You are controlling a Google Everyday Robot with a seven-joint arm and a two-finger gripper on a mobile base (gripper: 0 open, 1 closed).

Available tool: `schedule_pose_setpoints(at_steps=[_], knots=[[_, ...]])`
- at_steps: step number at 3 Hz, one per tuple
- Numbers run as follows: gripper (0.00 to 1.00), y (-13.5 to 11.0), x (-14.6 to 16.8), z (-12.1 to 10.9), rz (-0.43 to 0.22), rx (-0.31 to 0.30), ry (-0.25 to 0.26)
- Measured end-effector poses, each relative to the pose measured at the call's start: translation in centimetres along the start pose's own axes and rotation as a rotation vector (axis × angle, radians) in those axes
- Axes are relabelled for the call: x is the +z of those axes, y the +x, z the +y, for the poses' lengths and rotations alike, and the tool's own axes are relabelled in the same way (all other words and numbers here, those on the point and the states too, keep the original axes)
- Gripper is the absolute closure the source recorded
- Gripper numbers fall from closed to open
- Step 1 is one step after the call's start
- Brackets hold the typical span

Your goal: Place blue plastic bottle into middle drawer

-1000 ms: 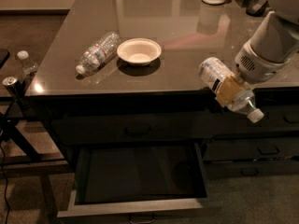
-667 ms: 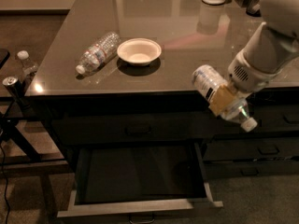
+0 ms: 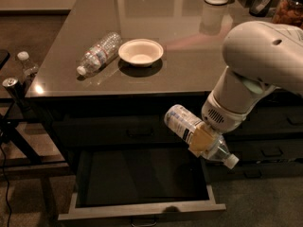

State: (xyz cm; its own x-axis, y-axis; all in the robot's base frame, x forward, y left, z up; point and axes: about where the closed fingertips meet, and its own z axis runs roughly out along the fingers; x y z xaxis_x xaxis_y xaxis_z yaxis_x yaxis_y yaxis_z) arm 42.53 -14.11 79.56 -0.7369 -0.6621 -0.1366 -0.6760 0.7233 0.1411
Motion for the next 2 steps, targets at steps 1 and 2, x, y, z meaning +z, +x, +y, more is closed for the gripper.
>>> schedule_pose_setpoints(at_steps=[1,2], knots=[[1.0,0.0,0.0,0.0,0.0,0.0,0.0],[1.0,0.1,3.8,1.8,0.024,0.016,-0.048]])
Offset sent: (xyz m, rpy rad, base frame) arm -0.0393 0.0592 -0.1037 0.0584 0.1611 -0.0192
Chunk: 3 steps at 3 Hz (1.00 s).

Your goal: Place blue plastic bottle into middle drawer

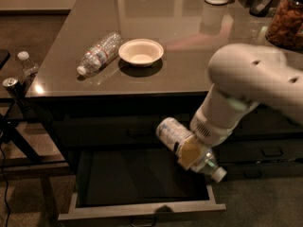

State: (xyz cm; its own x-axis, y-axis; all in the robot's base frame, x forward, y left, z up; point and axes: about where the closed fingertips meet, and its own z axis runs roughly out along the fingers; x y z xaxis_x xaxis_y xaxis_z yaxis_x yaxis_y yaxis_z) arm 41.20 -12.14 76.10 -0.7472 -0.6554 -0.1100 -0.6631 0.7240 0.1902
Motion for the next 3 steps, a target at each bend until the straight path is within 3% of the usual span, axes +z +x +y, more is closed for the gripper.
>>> schedule_pose_setpoints(at_steps=[2,3], knots=[[1.0,-1.2,10.5,1.5,0.034,0.072,-0.112],[1.0,-1.2,10.5,1.5,0.034,0.072,-0.113]])
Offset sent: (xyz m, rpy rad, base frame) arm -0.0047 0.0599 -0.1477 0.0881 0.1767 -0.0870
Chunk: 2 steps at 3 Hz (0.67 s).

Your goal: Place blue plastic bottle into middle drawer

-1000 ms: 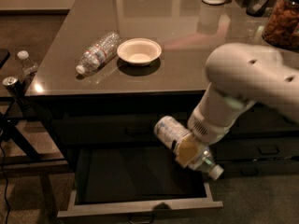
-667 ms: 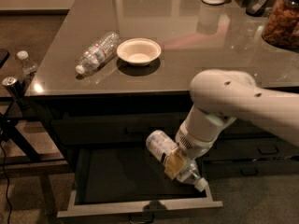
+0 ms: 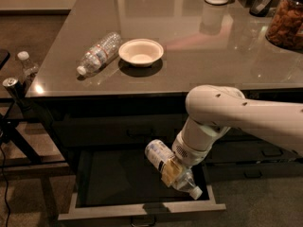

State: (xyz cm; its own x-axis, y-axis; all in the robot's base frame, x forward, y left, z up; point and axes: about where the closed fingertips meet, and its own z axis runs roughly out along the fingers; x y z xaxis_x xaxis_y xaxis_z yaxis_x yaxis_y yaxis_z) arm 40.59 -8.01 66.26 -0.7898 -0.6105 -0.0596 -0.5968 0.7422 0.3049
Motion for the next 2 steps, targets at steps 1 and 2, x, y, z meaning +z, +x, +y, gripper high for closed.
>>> schedule_pose_setpoints(at_steps=[1,2], knots=[[1.0,0.1,4.0,-1.4,0.011,0.046,-0.035],[1.0,0.2,8.7,-3.8,0.019,0.108,-0.072]])
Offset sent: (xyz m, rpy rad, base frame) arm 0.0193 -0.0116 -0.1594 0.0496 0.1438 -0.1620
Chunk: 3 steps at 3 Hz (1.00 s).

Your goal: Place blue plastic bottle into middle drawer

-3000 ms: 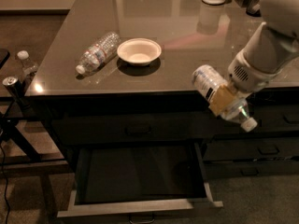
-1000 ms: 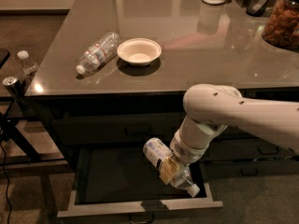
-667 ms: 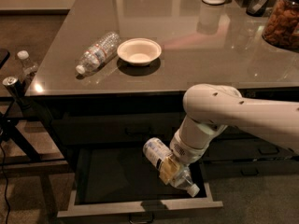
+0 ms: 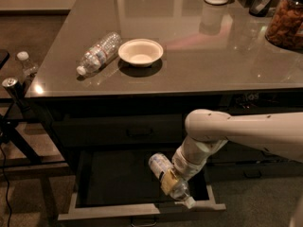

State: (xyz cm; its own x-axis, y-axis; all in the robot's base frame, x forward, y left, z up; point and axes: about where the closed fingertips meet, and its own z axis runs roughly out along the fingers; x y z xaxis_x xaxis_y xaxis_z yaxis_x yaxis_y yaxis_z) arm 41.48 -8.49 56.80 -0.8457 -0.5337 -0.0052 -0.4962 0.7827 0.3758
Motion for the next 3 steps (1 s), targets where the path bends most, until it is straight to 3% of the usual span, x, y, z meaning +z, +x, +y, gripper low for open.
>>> schedule_pose_setpoints(at_steps=[1,3], knots=[[1.0,-0.6,3.0,-1.5,-0.003,0.04,-0.039],[1.0,-0.9,5.3,-1.5,0.015,0.043,-0.038]])
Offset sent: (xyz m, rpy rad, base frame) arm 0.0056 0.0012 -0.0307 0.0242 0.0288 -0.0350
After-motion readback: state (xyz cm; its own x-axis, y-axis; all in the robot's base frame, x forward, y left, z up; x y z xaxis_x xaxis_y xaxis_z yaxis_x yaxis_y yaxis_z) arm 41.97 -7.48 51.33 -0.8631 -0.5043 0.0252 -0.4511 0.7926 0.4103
